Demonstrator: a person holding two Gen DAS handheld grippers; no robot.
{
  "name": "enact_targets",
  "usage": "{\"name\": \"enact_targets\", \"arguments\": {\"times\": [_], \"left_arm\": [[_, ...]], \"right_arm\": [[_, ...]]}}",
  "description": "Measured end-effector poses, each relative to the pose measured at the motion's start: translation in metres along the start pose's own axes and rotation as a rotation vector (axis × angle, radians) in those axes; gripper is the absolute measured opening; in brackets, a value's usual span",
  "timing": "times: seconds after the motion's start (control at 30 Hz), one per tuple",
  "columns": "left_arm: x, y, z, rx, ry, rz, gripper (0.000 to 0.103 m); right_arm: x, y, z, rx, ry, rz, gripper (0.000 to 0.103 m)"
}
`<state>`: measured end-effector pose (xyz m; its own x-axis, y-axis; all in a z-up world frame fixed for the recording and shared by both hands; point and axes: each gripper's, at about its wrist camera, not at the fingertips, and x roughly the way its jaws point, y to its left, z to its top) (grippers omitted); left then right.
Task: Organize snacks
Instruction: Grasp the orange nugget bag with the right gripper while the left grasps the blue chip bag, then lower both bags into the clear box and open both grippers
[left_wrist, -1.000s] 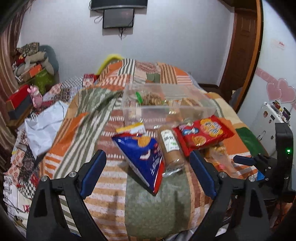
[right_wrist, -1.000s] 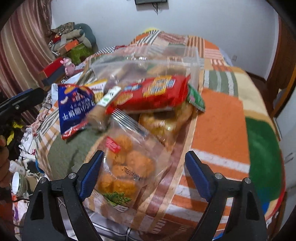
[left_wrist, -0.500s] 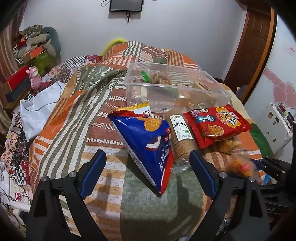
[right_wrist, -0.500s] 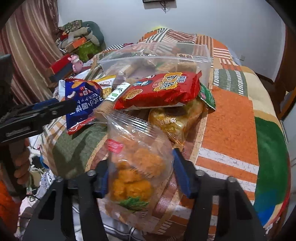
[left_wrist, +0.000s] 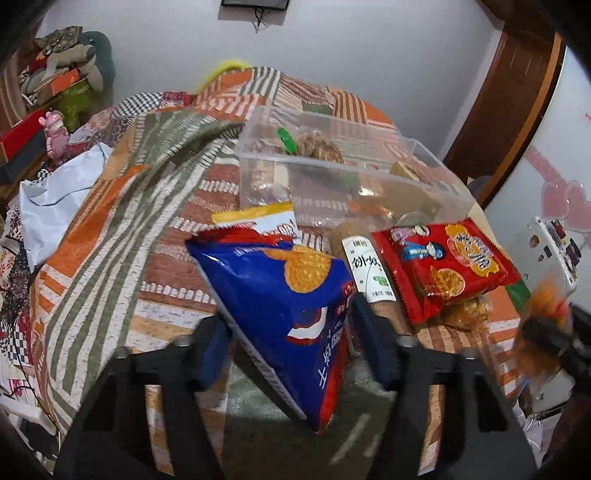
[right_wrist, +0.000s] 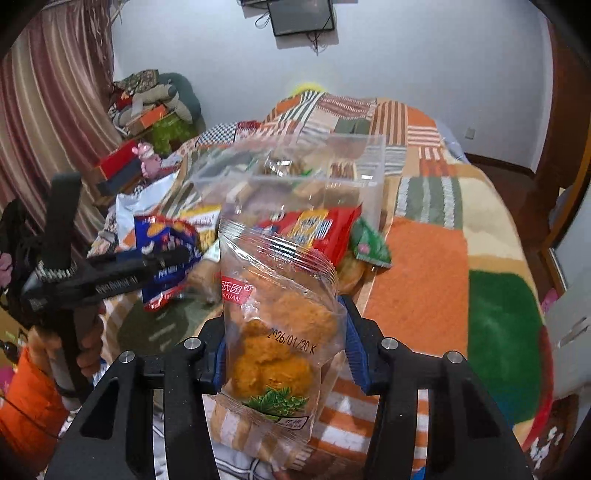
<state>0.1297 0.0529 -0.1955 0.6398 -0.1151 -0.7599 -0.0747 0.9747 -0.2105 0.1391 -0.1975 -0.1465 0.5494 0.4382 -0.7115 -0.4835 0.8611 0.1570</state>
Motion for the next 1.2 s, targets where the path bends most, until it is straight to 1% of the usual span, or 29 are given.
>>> {"name": "enact_targets", "arguments": {"times": [0.07,0.13,0.33,0.47,0.7,0.97,1.2], "left_arm": [[0.002,0.0,0.0,-0.006,0.004,-0.009,0.047],[-0.002,0.001,0.001,-0.011,-0.004,-0.015,0.045],[-0.025,0.005,0.006,-0.006,-0.064,-0.003,0.044],[-0.043,0.005,0.016,-0.009,-0.109,-0.022,0.044],[-0.064,-0.008,0.041,0.045,-0.19,-0.028,0.044],[-0.059,-0.018,0.076,0.081,-0.229,-0.025,0.044],[-0.046,-0.025,0.104,0.11,-0.248,-0.017,0.044]], "right_arm": [[-0.002,-0.002,0.005,0.013,-0.019,-0.004,0.047],[-0.004,-0.003,0.009,0.017,-0.031,-0.008,0.047],[-0.006,-0.008,0.022,0.024,-0.063,-0.004,0.047],[-0.005,-0.009,0.031,0.023,-0.084,0.002,0.047],[-0.004,-0.009,0.051,0.006,-0.127,0.001,0.047],[0.003,-0.016,0.083,-0.015,-0.179,-0.019,0.047],[0.017,-0.022,0.105,-0.014,-0.187,-0.019,0.047]]}}
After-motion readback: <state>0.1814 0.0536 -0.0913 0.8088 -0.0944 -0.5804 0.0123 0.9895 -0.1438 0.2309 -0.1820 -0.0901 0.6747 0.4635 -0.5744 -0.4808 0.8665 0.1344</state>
